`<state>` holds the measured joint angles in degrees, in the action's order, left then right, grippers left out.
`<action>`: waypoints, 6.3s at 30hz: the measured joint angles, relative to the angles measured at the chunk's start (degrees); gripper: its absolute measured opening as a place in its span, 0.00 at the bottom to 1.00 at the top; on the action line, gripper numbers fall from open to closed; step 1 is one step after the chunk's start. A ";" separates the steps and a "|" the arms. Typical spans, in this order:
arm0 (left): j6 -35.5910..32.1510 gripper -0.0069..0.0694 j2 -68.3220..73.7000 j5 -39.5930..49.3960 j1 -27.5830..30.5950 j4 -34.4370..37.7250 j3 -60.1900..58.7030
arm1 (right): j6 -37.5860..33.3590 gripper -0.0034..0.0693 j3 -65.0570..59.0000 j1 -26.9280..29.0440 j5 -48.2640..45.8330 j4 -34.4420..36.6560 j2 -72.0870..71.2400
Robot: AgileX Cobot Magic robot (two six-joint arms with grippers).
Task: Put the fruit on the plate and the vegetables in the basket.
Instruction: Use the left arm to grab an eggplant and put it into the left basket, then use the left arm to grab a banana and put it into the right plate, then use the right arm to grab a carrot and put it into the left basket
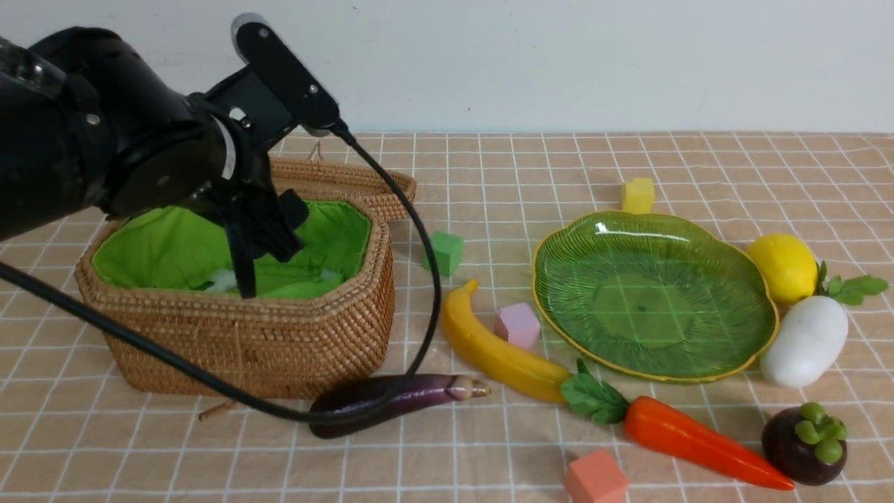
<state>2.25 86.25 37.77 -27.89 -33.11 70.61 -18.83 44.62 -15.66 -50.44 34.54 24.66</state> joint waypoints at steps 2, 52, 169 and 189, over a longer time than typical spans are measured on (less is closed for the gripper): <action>0.68 0.76 -0.64 2.90 -2.95 6.03 0.21 | 0.00 0.37 0.33 0.00 -3.44 0.01 0.00; -31.06 0.45 18.82 31.76 -19.00 20.06 26.50 | 0.00 0.37 3.76 0.00 -16.93 -0.20 -0.06; -10.37 0.17 15.58 17.76 -15.05 41.07 40.94 | 19.18 0.37 8.21 -0.02 -20.29 -27.65 15.80; 0.70 0.07 -47.99 10.98 -15.05 36.33 -18.11 | -13.88 0.59 8.17 -0.02 4.06 -18.82 59.70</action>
<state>2.95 38.27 48.75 -42.94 3.23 52.50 -32.72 52.78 -15.68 -46.38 15.72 84.35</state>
